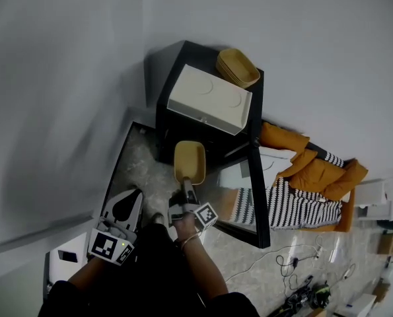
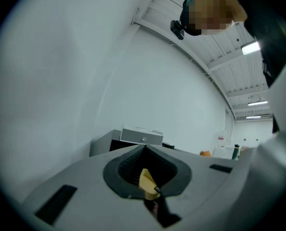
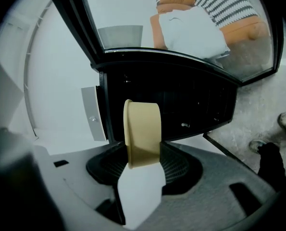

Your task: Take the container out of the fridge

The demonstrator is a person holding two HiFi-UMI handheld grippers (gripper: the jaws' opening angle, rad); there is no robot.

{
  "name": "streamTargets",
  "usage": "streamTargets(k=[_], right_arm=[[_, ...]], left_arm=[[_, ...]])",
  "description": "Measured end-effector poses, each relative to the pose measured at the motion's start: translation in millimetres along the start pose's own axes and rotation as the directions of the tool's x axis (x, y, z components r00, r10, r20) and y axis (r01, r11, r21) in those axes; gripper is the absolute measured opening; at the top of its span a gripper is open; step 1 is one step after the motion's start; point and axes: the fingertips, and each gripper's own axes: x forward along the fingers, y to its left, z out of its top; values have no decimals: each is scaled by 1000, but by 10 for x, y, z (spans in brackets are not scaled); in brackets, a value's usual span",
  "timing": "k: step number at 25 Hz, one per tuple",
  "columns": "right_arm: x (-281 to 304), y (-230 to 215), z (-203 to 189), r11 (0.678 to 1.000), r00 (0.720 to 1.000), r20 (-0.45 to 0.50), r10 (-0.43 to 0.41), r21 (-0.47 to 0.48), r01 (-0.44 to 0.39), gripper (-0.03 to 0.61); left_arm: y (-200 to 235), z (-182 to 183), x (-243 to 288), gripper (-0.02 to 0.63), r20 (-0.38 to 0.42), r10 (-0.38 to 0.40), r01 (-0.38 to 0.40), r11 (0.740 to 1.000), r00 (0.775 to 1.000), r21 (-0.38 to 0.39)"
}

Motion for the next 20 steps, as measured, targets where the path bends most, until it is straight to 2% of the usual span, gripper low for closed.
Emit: streamTargets(k=[6, 20], right_arm=[[-182, 184, -178, 999, 999, 5, 44, 3, -44, 193], [-724, 485, -760, 998, 994, 96, 55, 7, -56, 193]], left_arm=[[-86, 3, -94, 6, -16, -48, 48, 999, 999, 2], [159, 55, -501, 6, -13, -151, 150, 988, 989, -33]])
